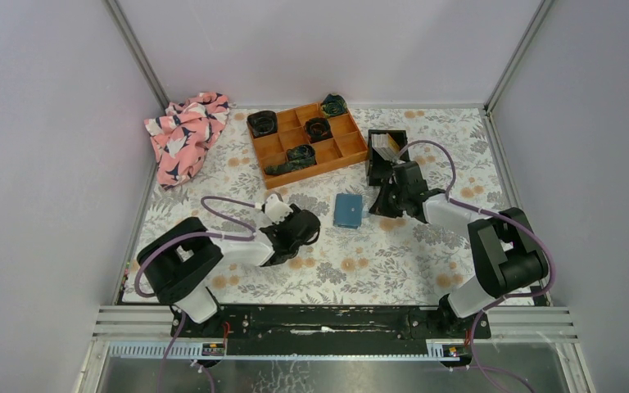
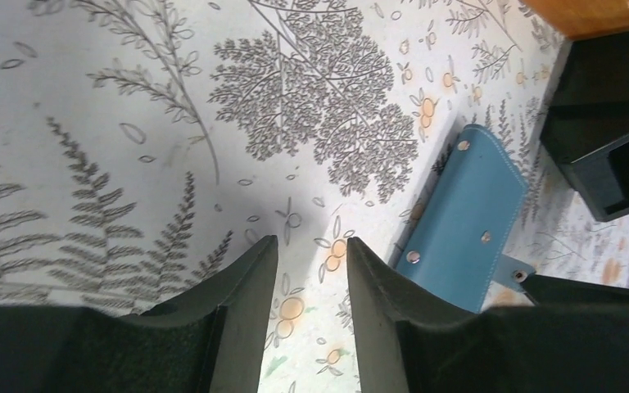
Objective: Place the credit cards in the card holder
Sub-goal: Open the card holder at the center of the board, then pick up the credit card from the storage box.
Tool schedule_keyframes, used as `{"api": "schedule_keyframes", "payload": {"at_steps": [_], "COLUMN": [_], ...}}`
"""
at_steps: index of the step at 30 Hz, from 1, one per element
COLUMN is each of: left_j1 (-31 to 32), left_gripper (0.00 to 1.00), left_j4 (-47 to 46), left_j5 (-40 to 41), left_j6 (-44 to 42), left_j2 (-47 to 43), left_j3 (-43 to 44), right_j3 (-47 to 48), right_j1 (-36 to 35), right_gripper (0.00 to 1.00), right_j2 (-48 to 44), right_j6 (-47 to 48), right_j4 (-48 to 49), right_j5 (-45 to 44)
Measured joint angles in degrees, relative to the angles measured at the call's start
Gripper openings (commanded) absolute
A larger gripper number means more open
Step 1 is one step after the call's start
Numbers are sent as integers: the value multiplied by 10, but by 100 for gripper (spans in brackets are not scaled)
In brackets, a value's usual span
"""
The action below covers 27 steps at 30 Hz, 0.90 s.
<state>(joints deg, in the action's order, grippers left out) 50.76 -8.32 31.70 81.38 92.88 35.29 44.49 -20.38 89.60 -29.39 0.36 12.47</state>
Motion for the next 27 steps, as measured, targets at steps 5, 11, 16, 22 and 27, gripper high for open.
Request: {"api": "schedule_keyframes", "payload": {"at_steps": [5, 11, 16, 22, 27], "left_j1": [16, 22, 23, 25, 25], "left_gripper": [49, 53, 61, 86, 100], "left_j4": [56, 109, 154, 212, 222], "left_j5": [24, 35, 36, 47, 71], "left_j6": [-4, -17, -40, -86, -132], "left_j2": [-23, -49, -73, -127, -197], "left_j3": [0, -2, -3, -3, 12], "right_j3": [-10, -12, 8, 68, 124], "right_j1": [2, 2, 2, 2, 2], "right_gripper": [26, 44, 53, 62, 70], "right_j2": [0, -14, -68, -95, -94], "right_j6": [1, 14, 38, 67, 88], "right_j4": [-8, -38, -71, -85, -59], "right_j5": [-33, -68, -97, -121, -174]}}
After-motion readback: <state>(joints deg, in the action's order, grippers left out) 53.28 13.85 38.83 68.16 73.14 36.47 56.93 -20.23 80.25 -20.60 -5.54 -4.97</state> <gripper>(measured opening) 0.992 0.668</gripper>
